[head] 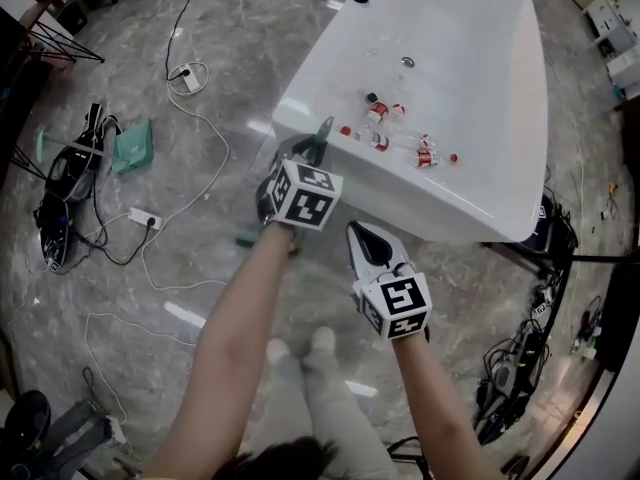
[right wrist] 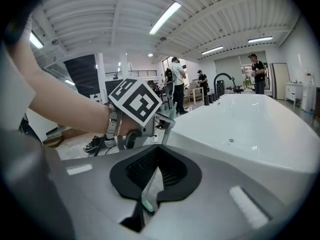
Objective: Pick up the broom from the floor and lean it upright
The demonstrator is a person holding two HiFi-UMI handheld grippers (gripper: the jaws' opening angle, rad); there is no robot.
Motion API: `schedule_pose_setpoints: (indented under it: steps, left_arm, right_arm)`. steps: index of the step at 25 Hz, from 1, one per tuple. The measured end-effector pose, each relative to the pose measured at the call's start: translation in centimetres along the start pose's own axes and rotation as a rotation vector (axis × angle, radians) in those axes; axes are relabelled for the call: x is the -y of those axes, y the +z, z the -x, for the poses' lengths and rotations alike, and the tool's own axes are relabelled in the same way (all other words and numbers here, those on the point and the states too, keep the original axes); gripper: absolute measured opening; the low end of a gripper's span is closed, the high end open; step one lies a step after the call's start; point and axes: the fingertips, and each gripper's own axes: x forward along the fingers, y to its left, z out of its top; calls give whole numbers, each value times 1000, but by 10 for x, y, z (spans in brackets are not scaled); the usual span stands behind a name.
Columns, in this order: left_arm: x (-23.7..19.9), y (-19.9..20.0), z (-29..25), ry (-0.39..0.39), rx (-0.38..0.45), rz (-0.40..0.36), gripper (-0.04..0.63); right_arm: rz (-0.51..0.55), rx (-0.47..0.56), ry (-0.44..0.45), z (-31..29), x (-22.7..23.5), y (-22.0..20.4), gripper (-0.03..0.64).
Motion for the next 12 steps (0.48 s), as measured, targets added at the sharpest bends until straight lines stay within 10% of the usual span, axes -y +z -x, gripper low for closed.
schedule_pose_setpoints:
  steps: [12]
  left_arm:
    - [2, 10, -24, 36, -18, -46, 87]
  right_arm:
    - [-25, 11, -56, 42, 20, -28, 2]
